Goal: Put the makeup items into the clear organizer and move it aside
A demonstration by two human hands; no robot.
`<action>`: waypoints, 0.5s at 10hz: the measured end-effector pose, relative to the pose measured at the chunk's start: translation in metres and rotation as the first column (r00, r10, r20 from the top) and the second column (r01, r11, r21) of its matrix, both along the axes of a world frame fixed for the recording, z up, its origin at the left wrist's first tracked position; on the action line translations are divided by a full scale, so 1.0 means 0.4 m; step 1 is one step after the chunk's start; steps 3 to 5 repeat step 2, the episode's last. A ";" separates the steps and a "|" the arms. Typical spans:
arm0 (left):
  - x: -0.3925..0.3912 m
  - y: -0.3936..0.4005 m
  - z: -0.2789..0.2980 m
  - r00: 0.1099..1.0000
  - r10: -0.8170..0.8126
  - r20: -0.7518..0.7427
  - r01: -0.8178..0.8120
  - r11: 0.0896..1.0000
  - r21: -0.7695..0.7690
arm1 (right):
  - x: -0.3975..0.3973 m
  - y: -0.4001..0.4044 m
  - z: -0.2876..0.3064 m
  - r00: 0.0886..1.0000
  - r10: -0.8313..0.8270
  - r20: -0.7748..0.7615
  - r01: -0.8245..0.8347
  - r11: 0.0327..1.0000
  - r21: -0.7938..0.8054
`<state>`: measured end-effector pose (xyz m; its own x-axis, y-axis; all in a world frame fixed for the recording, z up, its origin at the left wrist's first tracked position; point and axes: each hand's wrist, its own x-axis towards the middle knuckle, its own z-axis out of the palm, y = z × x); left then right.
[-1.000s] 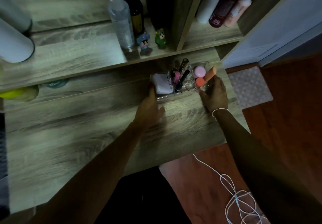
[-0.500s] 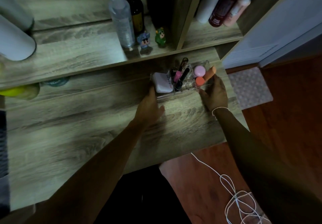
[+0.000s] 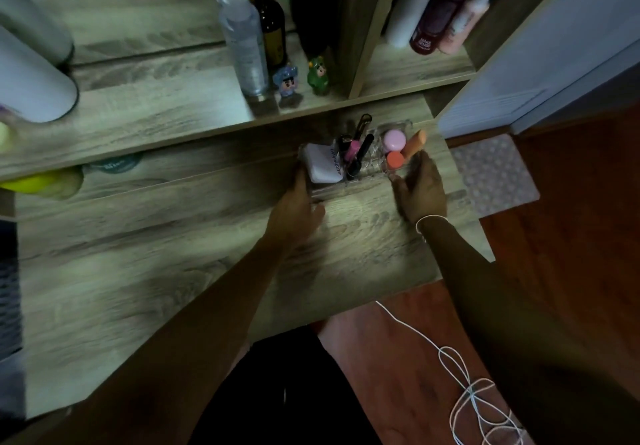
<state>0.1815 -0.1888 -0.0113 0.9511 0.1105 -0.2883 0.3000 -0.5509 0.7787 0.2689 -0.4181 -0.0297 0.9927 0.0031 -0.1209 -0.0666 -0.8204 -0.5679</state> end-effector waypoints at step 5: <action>-0.054 0.020 -0.042 0.997 -0.007 0.072 -0.011 0.968 0.251 | -0.085 0.010 -0.033 0.998 -0.035 0.052 0.042 0.991 -0.124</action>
